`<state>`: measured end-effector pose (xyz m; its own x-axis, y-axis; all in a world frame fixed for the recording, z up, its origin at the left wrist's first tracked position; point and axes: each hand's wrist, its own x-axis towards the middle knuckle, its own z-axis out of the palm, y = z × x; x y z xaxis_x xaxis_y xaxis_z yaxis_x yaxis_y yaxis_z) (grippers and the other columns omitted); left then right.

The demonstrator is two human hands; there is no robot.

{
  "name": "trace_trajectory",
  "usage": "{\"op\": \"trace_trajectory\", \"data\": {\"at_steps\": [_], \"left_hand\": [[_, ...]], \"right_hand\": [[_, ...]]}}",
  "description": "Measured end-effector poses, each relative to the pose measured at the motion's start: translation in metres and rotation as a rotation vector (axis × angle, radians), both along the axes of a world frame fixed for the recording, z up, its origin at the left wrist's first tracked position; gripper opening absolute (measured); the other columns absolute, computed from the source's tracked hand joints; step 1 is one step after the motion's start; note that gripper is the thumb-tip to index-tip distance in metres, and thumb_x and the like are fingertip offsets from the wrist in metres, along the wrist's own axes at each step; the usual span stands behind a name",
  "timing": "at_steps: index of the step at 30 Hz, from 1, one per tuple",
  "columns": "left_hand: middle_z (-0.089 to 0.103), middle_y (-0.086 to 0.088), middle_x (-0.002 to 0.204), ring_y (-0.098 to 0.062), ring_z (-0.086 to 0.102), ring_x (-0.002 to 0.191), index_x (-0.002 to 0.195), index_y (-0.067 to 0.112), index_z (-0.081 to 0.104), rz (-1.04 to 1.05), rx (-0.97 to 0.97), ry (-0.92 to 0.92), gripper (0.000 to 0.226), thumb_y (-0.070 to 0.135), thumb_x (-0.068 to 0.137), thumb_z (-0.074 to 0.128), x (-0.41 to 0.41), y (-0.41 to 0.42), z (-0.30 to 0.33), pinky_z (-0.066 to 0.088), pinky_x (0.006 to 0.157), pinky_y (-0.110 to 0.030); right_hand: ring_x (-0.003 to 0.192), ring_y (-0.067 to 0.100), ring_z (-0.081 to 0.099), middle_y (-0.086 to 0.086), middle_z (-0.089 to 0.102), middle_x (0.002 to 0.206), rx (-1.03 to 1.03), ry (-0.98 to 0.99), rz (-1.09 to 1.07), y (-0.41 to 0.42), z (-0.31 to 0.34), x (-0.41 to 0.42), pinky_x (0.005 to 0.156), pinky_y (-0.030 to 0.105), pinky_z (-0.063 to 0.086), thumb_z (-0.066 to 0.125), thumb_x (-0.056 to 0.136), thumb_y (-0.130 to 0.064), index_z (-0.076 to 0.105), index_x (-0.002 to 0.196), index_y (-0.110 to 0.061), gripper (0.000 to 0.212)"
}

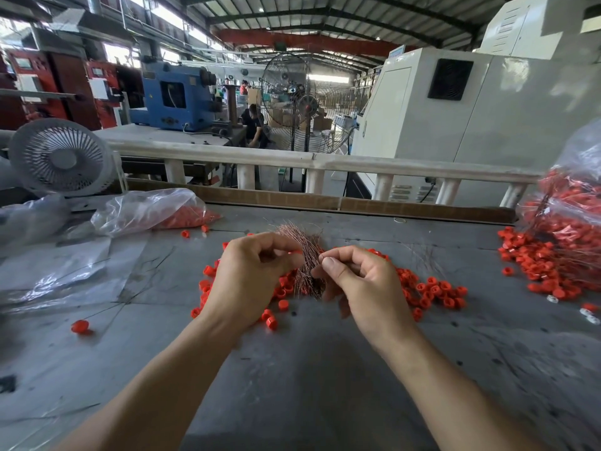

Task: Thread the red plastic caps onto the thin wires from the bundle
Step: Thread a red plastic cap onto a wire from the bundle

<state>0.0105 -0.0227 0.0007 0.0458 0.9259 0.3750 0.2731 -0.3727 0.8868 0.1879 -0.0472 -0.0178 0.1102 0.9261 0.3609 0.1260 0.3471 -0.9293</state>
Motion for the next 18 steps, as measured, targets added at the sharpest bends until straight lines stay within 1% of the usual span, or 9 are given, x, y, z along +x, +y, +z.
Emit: {"op": "trace_trajectory", "data": {"at_steps": [3, 5, 6, 8, 10, 12, 14, 16, 18], "left_hand": [[0.074, 0.008, 0.076, -0.006, 0.063, 0.062, 0.091, 0.029, 0.08, -0.023, -0.003, 0.017, 0.015, 0.016, 0.084, 0.083, 0.0028, 0.0002, -0.0033, 0.054, 0.063, -0.02], [0.074, 0.011, 0.074, -0.007, 0.064, 0.063, 0.091, 0.03, 0.08, -0.036, 0.008, 0.033, 0.014, 0.017, 0.085, 0.082, 0.005, 0.0004, -0.0048, 0.051, 0.059, -0.015], [0.074, 0.011, 0.074, -0.009, 0.065, 0.063, 0.091, 0.03, 0.079, -0.041, 0.013, 0.036, 0.013, 0.018, 0.086, 0.082, 0.0059, 0.0005, -0.0055, 0.051, 0.058, -0.016], [0.075, 0.009, 0.076, -0.014, 0.069, 0.069, 0.092, 0.03, 0.079, -0.057, 0.017, 0.032, 0.012, 0.019, 0.087, 0.081, 0.0065, 0.0013, -0.007, 0.055, 0.06, -0.018], [0.077, 0.008, 0.08, -0.013, 0.072, 0.074, 0.095, 0.028, 0.078, -0.091, 0.003, -0.002, 0.014, 0.017, 0.087, 0.08, 0.006, 0.0022, -0.0082, 0.058, 0.067, -0.019], [0.078, 0.005, 0.086, -0.013, 0.075, 0.082, 0.1, 0.024, 0.077, -0.139, -0.039, -0.08, 0.018, 0.011, 0.088, 0.079, 0.0052, 0.0032, -0.0084, 0.061, 0.077, -0.026], [0.079, -0.003, 0.09, -0.019, 0.077, 0.089, 0.103, 0.018, 0.076, -0.196, -0.095, -0.193, 0.02, 0.004, 0.088, 0.076, 0.0042, 0.0041, -0.0082, 0.061, 0.084, -0.035], [0.079, -0.01, 0.094, -0.025, 0.077, 0.093, 0.105, 0.011, 0.074, -0.264, -0.148, -0.317, 0.02, -0.001, 0.088, 0.073, 0.0039, 0.0051, -0.0074, 0.062, 0.085, -0.036], [0.078, -0.014, 0.095, -0.027, 0.077, 0.093, 0.105, 0.007, 0.072, -0.298, -0.179, -0.415, 0.021, -0.003, 0.087, 0.071, 0.004, 0.0063, -0.0065, 0.062, 0.081, -0.032]], "right_hand": [[0.076, 0.022, 0.074, 0.002, 0.078, 0.086, 0.011, 0.018, 0.009, -0.0009, 0.0027, -0.0015, 0.056, 0.018, 0.048, 0.069, 0.092, -0.026, 0.076, 0.091, -0.03, 0.008], [0.079, 0.028, 0.074, 0.003, 0.077, 0.084, 0.015, 0.011, 0.01, -0.0006, 0.0028, -0.0019, 0.058, 0.022, 0.048, 0.069, 0.087, -0.032, 0.076, 0.091, -0.031, 0.008], [0.078, 0.027, 0.074, 0.003, 0.077, 0.084, 0.019, 0.008, 0.016, -0.0005, 0.0025, -0.0021, 0.057, 0.022, 0.048, 0.068, 0.087, -0.033, 0.076, 0.091, -0.031, 0.009], [0.076, 0.024, 0.073, 0.003, 0.077, 0.085, 0.03, 0.004, 0.028, -0.0007, 0.0017, -0.002, 0.056, 0.02, 0.048, 0.068, 0.087, -0.033, 0.076, 0.091, -0.031, 0.009], [0.079, 0.026, 0.074, 0.002, 0.077, 0.083, 0.038, 0.005, 0.02, -0.0009, 0.0014, -0.0012, 0.058, 0.023, 0.049, 0.068, 0.087, -0.034, 0.076, 0.092, -0.031, 0.01], [0.083, 0.03, 0.073, 0.003, 0.077, 0.083, 0.05, 0.011, 0.0, -0.0004, 0.0011, -0.0002, 0.062, 0.028, 0.049, 0.068, 0.087, -0.035, 0.076, 0.091, -0.03, 0.01], [0.083, 0.032, 0.072, 0.003, 0.077, 0.088, 0.068, 0.018, -0.019, -0.0002, 0.0022, -0.0004, 0.065, 0.031, 0.048, 0.068, 0.088, -0.036, 0.075, 0.092, -0.031, 0.01], [0.079, 0.026, 0.072, 0.001, 0.078, 0.091, 0.083, 0.019, -0.028, -0.0007, 0.0031, -0.001, 0.063, 0.028, 0.048, 0.067, 0.089, -0.034, 0.075, 0.093, -0.033, 0.008], [0.071, 0.016, 0.069, 0.0, 0.078, 0.088, 0.098, 0.005, -0.038, -0.002, 0.0036, -0.0013, 0.057, 0.022, 0.047, 0.067, 0.091, -0.032, 0.074, 0.092, -0.034, 0.008]]}}
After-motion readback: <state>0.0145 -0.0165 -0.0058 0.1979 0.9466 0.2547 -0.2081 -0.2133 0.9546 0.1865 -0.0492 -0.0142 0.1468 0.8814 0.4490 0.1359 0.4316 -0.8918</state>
